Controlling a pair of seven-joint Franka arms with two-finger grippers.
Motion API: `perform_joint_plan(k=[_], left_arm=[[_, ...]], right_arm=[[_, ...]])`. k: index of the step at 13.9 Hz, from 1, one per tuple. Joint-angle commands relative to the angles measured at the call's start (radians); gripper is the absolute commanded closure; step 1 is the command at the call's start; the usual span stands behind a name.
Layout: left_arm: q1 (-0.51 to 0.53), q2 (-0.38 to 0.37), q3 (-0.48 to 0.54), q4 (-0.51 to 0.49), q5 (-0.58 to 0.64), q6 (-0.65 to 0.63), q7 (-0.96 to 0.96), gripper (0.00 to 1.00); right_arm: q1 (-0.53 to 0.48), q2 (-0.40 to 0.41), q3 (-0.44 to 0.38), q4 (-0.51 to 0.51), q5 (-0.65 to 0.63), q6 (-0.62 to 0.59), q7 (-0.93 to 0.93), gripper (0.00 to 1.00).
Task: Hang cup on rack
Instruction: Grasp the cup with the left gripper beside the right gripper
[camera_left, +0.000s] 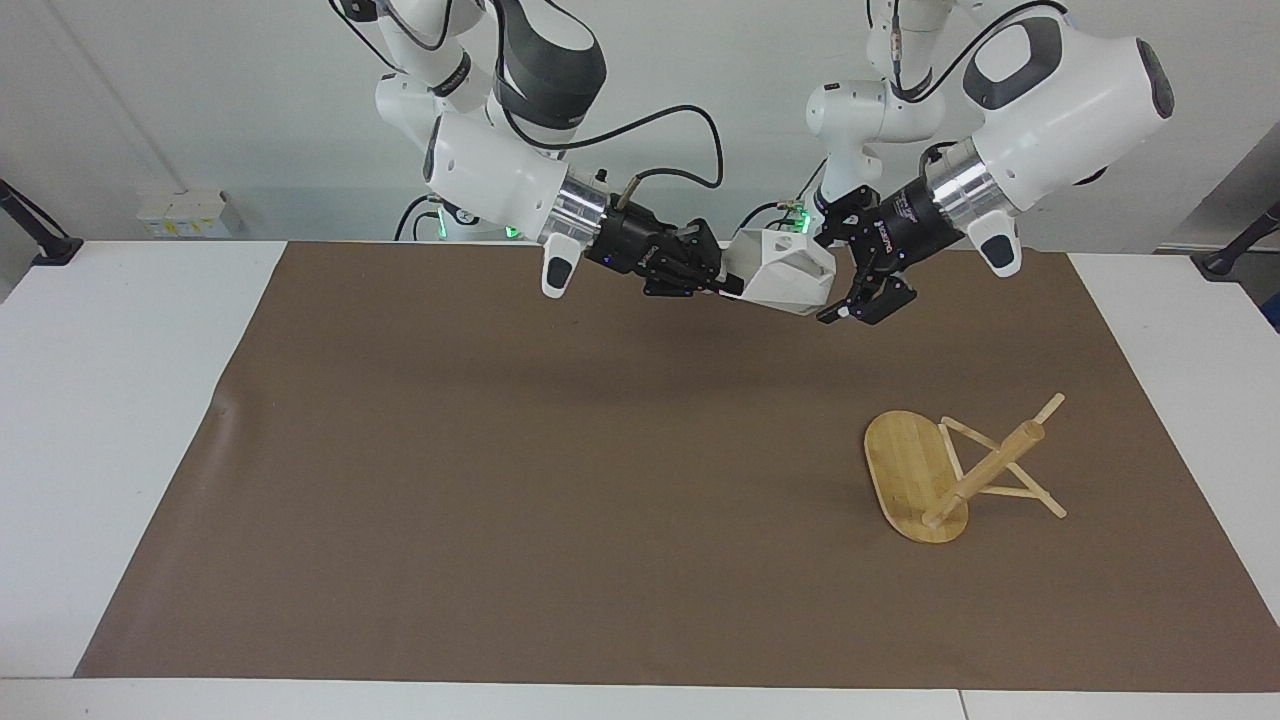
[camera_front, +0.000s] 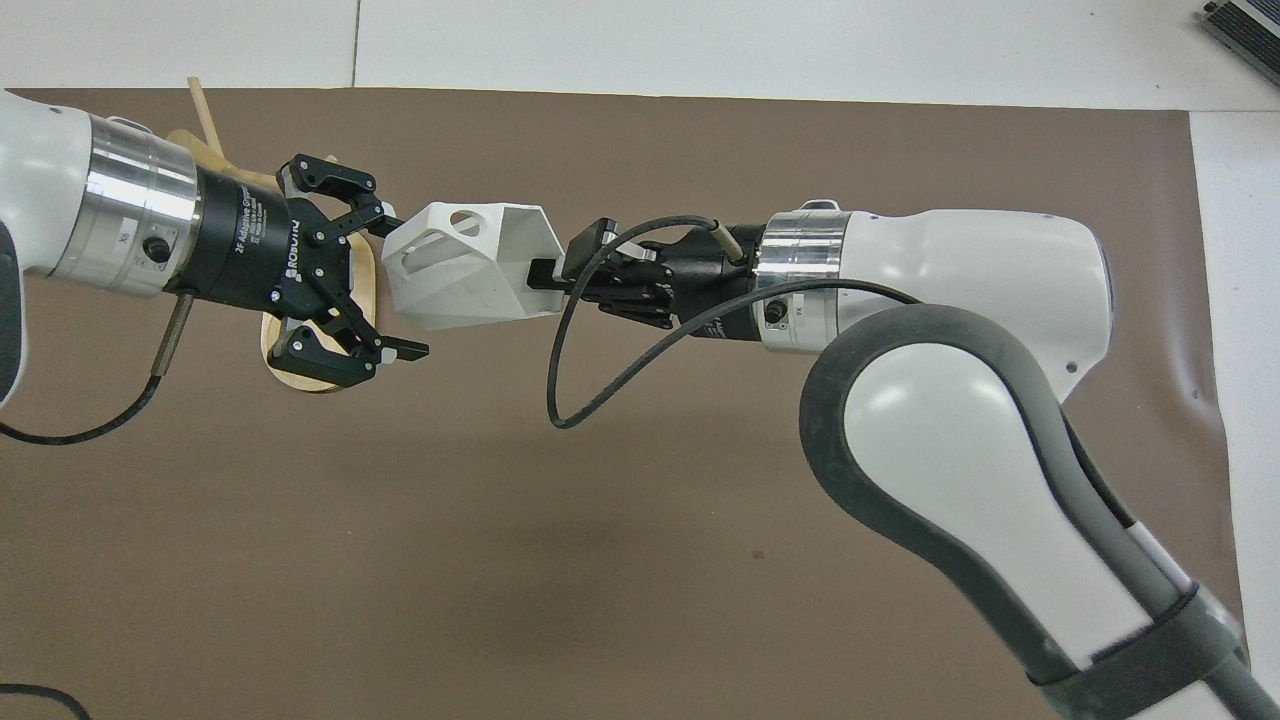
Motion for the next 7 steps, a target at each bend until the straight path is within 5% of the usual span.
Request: perform_joint_plan(k=[1, 6, 7], left_arm=[[-0.011, -0.027, -0.004, -0.037, -0.018, 0.024, -0.019, 0.0], [-0.024, -0.03, -0.006, -0.042, -0.015, 0.026, -0.044, 0.0], [-0.024, -0.03, -0.004, -0.042, -0.015, 0.027, -0.044, 0.13]], right_arm=[[-0.014, -0.002, 0.02, -0.004, 0.026, 0.025, 0.014, 1.0], [-0.014, -0.002, 0.02, -0.006, 0.026, 0.025, 0.02, 1.0], [-0.014, -0.002, 0.02, -0.006, 0.026, 0.025, 0.02, 1.0]])
